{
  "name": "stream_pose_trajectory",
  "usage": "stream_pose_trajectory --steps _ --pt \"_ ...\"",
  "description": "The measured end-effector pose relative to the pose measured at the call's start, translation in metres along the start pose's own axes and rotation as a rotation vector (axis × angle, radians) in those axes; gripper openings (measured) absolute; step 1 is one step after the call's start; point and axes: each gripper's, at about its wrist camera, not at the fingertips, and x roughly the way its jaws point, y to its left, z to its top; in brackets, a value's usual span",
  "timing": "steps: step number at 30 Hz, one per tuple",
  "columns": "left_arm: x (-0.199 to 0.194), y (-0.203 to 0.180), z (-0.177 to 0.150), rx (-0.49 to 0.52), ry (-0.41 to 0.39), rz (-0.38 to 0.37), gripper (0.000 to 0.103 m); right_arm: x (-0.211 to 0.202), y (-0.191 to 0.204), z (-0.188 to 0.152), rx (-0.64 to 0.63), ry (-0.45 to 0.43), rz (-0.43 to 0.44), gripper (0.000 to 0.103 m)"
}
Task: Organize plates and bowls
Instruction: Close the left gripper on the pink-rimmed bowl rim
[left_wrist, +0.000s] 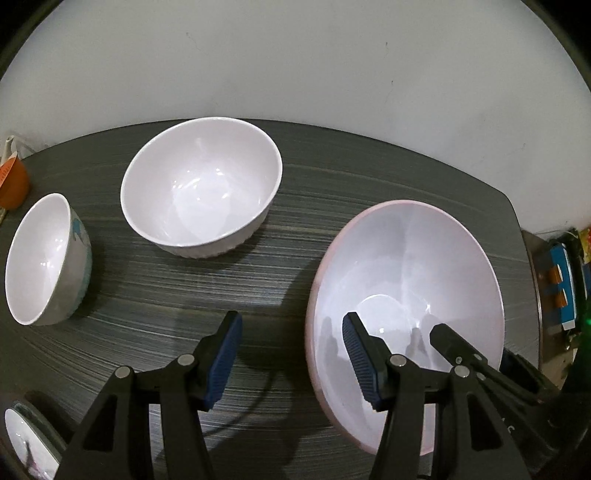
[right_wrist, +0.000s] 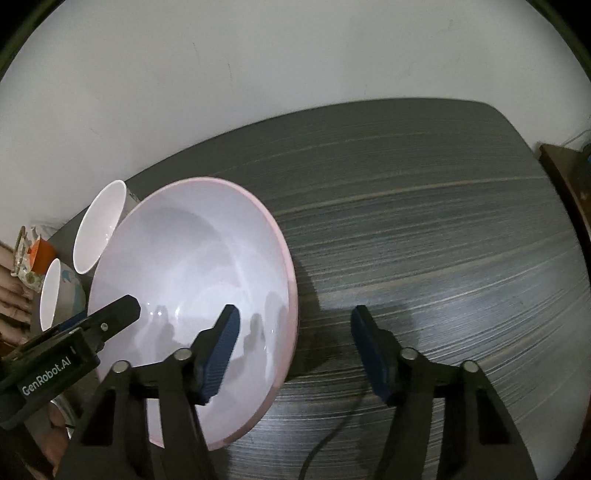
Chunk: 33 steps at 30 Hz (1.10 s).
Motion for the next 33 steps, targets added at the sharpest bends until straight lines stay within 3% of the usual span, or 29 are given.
stream_pose_trajectory --steps 5,7,11,13,15,19,33 --pt "0.005 0.000 -0.002 -0.001 0.001 -0.005 0.057 0.006 -0.003 -0.004 0.032 0.014 0.005 0.051" --pt "0.008 -0.003 -0.004 0.002 0.006 -0.010 0.040 0.007 -0.002 -0.004 0.028 0.014 0.008 0.049" --pt "0.013 -0.004 -0.006 -0.001 0.026 -0.026 0.029 0.009 -0.002 -0.007 0.026 0.024 0.010 0.038" --pt "0.012 -0.003 -0.009 0.001 0.026 -0.042 0.019 0.008 -0.004 -0.009 0.024 0.024 0.007 0.037" --pt "0.011 -0.002 -0.011 0.000 0.028 -0.064 0.017 0.007 -0.001 -0.008 0.022 0.023 0.016 0.034" --pt "0.006 -0.001 -0.017 0.000 0.028 -0.068 0.016 0.001 -0.004 -0.015 0.002 0.024 0.041 0.019" --pt "-0.042 0.006 -0.046 -0.010 -0.002 -0.076 0.016 -0.029 0.004 -0.035 -0.003 0.025 0.043 0.019"
